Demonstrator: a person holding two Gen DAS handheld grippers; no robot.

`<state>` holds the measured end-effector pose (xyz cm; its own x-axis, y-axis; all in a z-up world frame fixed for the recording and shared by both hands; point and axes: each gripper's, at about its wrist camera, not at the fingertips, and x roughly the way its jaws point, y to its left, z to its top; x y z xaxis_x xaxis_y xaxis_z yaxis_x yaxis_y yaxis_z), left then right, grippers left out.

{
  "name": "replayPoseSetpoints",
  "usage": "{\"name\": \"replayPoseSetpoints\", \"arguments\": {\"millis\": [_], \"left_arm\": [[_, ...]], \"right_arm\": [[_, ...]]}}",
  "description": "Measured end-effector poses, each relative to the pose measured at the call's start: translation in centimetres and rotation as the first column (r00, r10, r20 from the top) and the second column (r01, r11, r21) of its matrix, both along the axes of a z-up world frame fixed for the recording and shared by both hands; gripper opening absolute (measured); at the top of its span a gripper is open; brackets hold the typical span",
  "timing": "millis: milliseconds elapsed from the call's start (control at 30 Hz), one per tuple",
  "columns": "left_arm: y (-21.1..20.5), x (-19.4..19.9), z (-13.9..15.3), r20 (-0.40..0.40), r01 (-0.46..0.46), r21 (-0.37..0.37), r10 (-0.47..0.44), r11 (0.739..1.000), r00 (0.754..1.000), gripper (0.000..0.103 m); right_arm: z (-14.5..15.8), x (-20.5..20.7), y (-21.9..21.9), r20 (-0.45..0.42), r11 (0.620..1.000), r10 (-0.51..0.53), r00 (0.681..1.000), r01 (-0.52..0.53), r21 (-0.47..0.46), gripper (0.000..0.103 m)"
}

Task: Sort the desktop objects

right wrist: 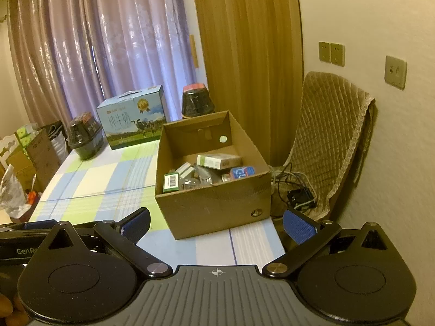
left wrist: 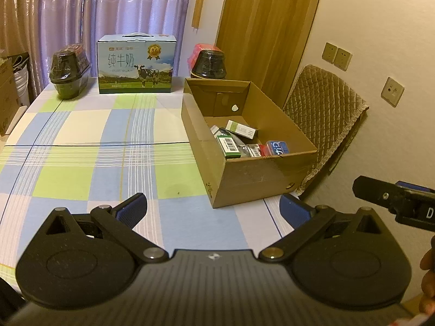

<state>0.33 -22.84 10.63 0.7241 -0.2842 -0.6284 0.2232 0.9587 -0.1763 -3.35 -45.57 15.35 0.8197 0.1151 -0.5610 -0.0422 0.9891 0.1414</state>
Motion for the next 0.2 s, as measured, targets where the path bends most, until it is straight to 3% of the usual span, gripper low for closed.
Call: {"name": "replayPoseSetpoints", "arguments": {"millis": [200], "left_arm": [[-0.09, -0.12, -0.04, 0.015, 0.009, 0.006, -0.009, 1.000, 1.000, 0.102]], "right_arm": [[-0.40, -0.15, 0.20, -0.004, 1.000, 0.000, 1.000, 0.000, -0.004, 0.101]]}}
